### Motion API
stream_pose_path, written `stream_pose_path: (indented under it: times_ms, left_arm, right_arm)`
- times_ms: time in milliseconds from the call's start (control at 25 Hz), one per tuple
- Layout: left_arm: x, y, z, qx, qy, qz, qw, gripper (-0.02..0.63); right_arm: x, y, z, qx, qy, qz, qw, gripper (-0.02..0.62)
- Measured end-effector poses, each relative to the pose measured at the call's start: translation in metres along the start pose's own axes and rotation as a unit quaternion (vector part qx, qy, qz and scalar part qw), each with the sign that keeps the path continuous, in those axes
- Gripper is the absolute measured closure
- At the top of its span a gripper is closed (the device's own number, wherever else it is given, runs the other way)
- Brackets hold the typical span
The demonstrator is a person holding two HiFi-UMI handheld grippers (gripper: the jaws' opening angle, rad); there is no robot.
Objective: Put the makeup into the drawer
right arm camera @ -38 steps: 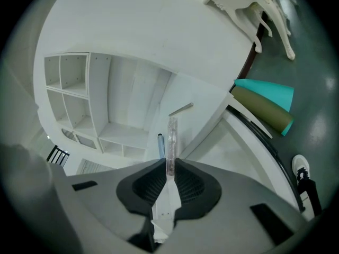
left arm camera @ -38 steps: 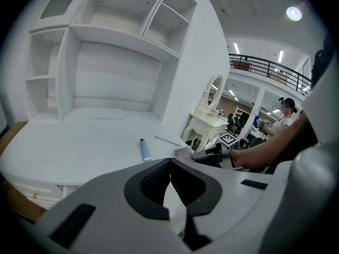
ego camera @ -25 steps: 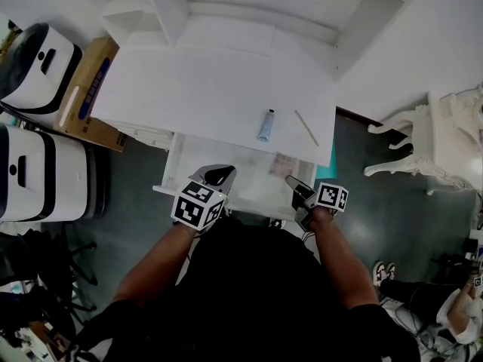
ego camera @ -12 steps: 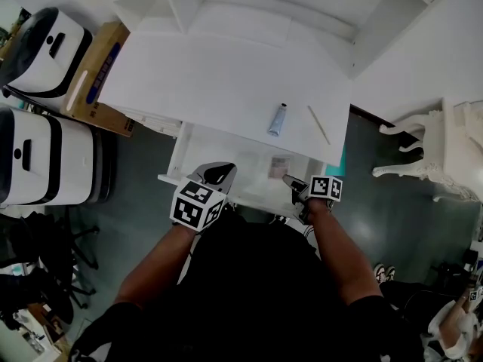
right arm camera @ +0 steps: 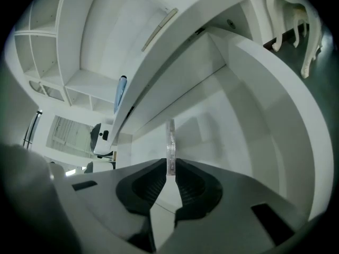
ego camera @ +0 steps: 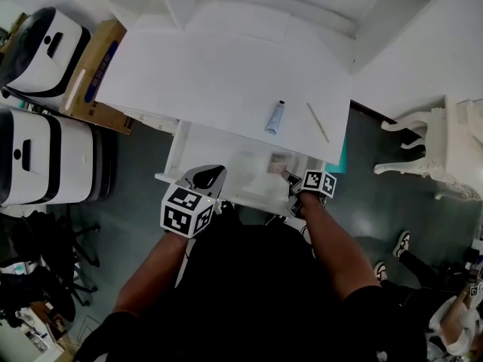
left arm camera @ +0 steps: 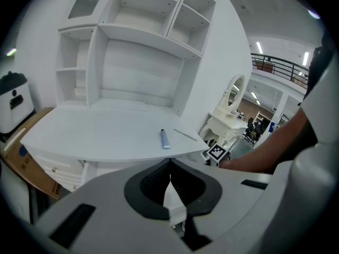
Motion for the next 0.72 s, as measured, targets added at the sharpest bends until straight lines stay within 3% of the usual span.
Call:
stream_pose_path:
  times_ms: [720]
  left_arm:
    - [0.025, 0.012, 0.022, 0.027, 0.012, -0.035, 0.9990, 0.595]
  right_arm:
    - [-0.023, -0.026, -0.003, 0.026, -0.004, 0.117, 0.993, 0.508]
Point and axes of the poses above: the fingertips, and each gripper's own axes: x backward along the fingers, y to its left, z out of its underside, the point moved 6 cm from there along x, backward along the fingers, and after that the axes turned 7 degrees about -x, right-handed, at the moved point
